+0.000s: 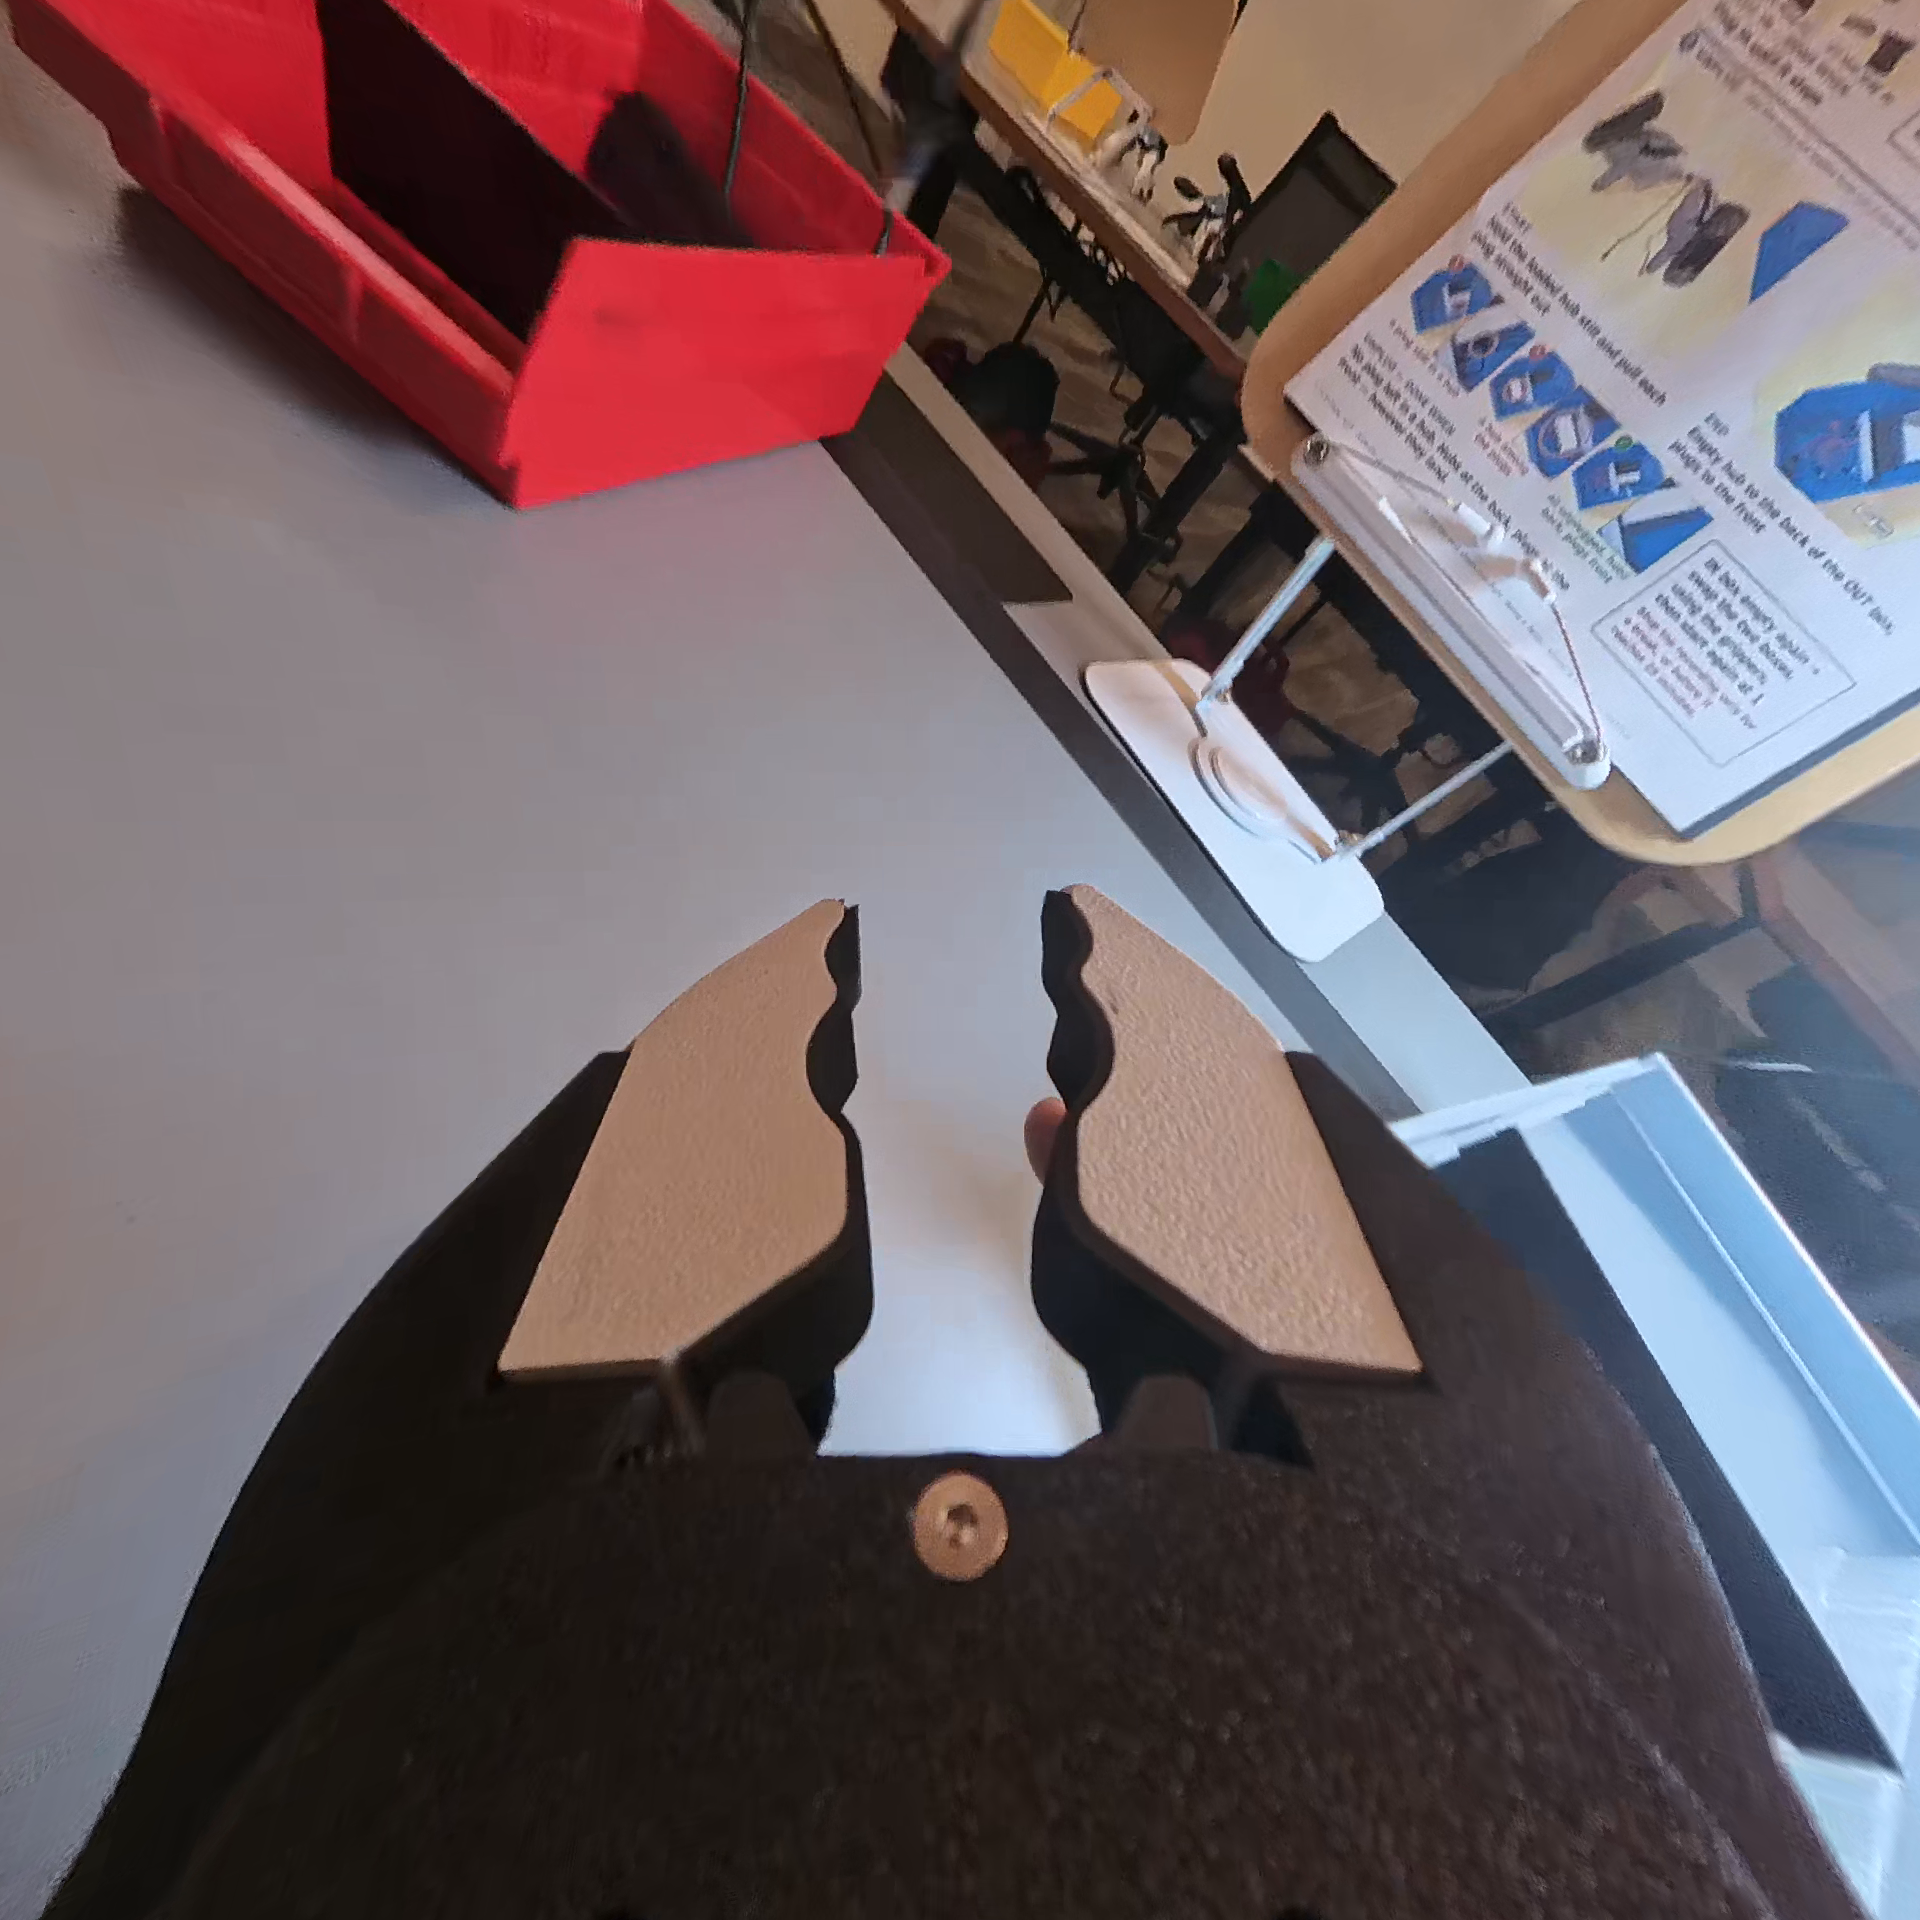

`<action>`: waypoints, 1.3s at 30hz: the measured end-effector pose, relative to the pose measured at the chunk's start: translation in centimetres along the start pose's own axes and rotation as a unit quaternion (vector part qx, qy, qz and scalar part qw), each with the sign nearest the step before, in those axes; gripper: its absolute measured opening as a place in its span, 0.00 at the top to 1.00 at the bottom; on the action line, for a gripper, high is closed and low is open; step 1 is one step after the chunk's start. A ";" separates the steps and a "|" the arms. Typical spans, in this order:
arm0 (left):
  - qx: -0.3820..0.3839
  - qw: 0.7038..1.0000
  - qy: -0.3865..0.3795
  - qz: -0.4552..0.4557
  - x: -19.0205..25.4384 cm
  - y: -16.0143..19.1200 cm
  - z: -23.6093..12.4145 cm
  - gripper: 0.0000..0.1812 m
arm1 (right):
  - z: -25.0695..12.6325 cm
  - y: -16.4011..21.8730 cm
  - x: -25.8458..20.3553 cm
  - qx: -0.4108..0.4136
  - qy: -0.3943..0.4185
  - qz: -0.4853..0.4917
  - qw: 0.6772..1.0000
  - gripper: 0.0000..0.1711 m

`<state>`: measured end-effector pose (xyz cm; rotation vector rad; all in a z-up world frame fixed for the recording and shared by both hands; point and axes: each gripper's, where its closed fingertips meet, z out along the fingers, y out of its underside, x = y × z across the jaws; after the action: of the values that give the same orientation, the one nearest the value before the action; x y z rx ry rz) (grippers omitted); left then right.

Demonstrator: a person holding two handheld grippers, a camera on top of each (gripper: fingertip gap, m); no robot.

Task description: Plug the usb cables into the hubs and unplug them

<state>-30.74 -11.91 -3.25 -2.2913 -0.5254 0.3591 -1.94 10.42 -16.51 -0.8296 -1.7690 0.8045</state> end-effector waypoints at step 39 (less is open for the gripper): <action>0.179 0.853 0.488 -0.041 32.2 8.6 6.6 0.85 | 3.1 0.2 -4.2 -0.049 0.065 -0.325 0.942 0.98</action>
<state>-2.90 1.79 -17.13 -1.7649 -0.0116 -0.6891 -3.65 6.58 -19.67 -0.3025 -1.8110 0.2193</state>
